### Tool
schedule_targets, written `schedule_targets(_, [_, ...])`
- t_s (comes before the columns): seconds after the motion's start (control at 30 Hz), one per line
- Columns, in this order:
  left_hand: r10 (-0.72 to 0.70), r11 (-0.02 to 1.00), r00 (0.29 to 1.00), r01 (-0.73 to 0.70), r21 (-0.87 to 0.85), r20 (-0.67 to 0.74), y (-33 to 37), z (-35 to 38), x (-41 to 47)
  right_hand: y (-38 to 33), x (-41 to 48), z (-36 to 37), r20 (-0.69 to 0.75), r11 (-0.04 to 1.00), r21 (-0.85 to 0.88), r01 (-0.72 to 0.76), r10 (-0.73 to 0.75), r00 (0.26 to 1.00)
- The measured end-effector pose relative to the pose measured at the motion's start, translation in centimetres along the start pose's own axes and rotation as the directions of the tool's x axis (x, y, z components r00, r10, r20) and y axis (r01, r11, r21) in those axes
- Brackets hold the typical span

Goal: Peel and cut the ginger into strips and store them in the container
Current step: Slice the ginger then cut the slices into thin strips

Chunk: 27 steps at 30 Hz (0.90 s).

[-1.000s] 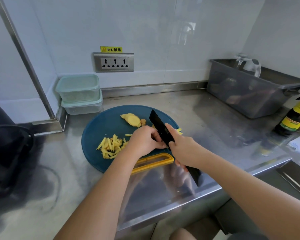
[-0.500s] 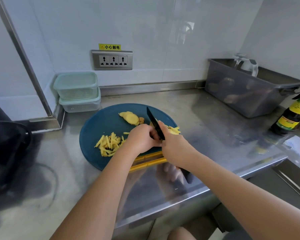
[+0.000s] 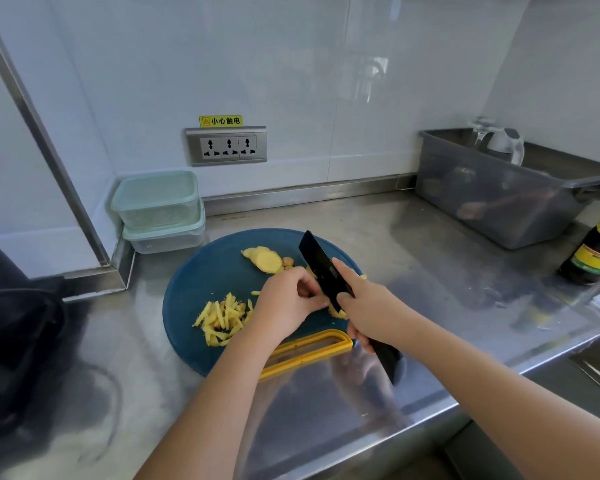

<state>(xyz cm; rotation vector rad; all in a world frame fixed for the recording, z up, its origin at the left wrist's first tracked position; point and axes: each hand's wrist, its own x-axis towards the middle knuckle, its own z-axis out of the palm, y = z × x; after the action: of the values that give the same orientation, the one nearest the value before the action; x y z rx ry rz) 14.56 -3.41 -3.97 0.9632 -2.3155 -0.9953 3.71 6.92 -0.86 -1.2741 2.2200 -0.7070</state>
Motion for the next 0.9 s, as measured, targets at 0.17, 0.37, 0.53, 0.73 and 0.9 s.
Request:
schedule_targets(0.17, [0.013,0.999,0.989,-0.005,0.053,-0.146,-0.3,-0.1,0.1,0.2,-0.6,-0.1,0.032,1.0,0.023,0.0,-0.001,0.999])
schedule_targets(0.37, [0.013,0.994,0.999,-0.009,0.109,-0.043,-0.1,0.1,0.2,0.4,-0.8,0.0,0.046,1.0,0.015,0.012,-0.013,0.999])
schedule_targets(0.53, [0.086,0.981,0.996,-0.09,0.174,0.029,0.3,0.4,-0.1,-0.1,-0.7,-0.8,0.134,0.997,0.063,-0.041,0.032,0.99])
schedule_targets(0.73, [0.151,0.964,0.987,-0.161,0.214,0.063,0.4,0.9,-0.5,0.4,-1.0,-0.5,0.048,1.0,-0.009,-0.003,0.003,0.999])
schedule_targets(0.9, [0.183,0.952,0.979,-0.198,0.233,0.086,0.3,0.8,-0.4,0.2,-1.3,-1.0,0.125,0.999,-0.016,-0.032,0.034,0.992])
